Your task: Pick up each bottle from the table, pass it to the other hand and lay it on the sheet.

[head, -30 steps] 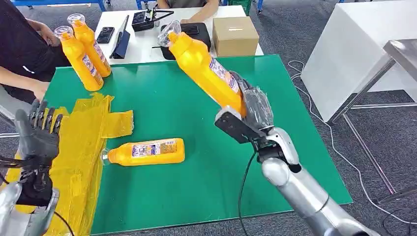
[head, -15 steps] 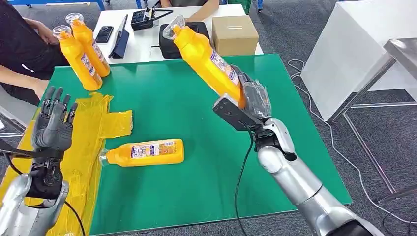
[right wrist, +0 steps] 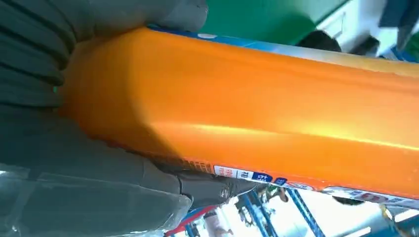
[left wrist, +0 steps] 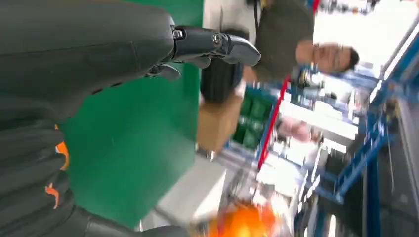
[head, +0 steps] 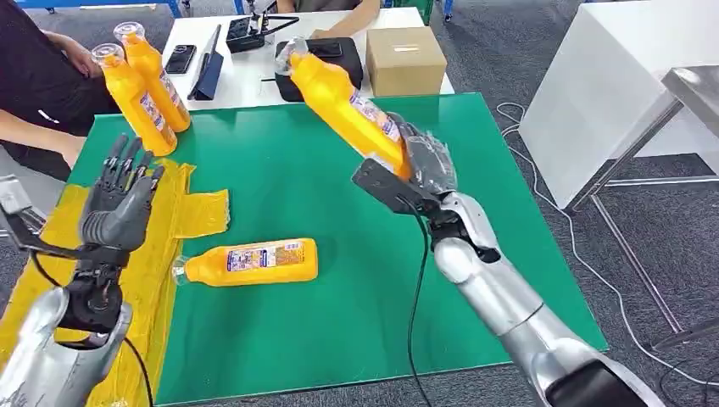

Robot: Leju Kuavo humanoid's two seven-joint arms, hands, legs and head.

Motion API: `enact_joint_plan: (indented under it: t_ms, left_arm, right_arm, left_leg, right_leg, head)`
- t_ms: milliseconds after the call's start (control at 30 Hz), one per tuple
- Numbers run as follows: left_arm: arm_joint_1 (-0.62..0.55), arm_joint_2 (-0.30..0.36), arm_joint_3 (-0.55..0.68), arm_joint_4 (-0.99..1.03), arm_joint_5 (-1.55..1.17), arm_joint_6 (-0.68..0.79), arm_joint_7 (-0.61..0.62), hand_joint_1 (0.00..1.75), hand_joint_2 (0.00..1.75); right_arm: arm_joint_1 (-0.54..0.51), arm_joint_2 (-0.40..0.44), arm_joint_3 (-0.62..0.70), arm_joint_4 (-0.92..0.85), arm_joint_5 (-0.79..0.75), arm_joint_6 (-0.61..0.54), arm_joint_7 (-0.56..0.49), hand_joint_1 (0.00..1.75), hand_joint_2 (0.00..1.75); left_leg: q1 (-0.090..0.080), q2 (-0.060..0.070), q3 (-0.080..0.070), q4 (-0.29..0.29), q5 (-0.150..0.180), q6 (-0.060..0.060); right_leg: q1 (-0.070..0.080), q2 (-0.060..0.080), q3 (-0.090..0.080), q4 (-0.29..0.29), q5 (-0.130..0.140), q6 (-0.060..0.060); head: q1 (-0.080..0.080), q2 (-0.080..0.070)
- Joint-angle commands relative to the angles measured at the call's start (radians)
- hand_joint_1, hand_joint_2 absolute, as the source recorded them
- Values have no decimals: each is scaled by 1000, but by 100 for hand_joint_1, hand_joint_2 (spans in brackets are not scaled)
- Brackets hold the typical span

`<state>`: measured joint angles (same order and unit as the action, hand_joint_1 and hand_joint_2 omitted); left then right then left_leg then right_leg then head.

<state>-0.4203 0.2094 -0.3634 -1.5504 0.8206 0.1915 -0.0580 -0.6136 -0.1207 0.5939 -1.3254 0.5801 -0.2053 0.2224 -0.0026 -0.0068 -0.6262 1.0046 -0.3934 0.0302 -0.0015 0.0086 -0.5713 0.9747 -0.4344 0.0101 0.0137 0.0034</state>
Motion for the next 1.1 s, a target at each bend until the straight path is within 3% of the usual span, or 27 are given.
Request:
enact_joint_plan:
  t_ms: [33,67,100,133,467,800,1100]
  left_arm:
    - [-285,-138,-246,246,-100,96,9,0,175]
    - [-280,-167,-208,241,-52,76,-5,0,175]
    - [-348,-179,-232,316,-48,139,97,0,175]
    - [-394,-201,-239,379,-34,134,114,0,175]
    - [-534,-324,-365,607,44,122,177,0,175]
    - [-584,-330,-382,706,82,151,157,0,175]
    - [-587,-302,-315,762,160,185,127,0,175]
  right_arm:
    - [-173,163,208,274,13,89,61,175,175]
    - [-206,149,287,280,135,53,89,175,175]
    - [-221,188,329,289,127,97,51,175,175]
    - [-227,220,347,292,140,96,83,175,175]
    - [-306,308,472,366,145,92,119,175,175]
    - [-293,318,502,373,152,81,136,175,175]
    - [-261,336,474,386,127,35,162,175,175]
  left_leg:
    - [0,-1,1,1,0,-1]
    - [0,-1,3,1,-1,-2]
    - [1,-2,2,1,-1,-2]
    - [0,0,2,1,-1,-2]
    - [1,-2,1,2,-1,-2]
    - [1,-1,2,3,-3,-3]
    - [1,1,0,1,-1,-2]
  right_leg:
    - [0,-2,2,1,-1,0]
    - [0,-2,3,1,-2,0]
    - [1,-2,3,1,-1,0]
    - [0,-1,2,1,-1,0]
    - [1,-4,2,2,-2,1]
    - [0,-3,3,2,-4,0]
    - [1,0,0,1,-1,0]
  head:
    - [0,0]
    - [0,0]
    - [0,0]
    - [0,0]
    - [0,0]
    - [0,0]
    - [0,0]
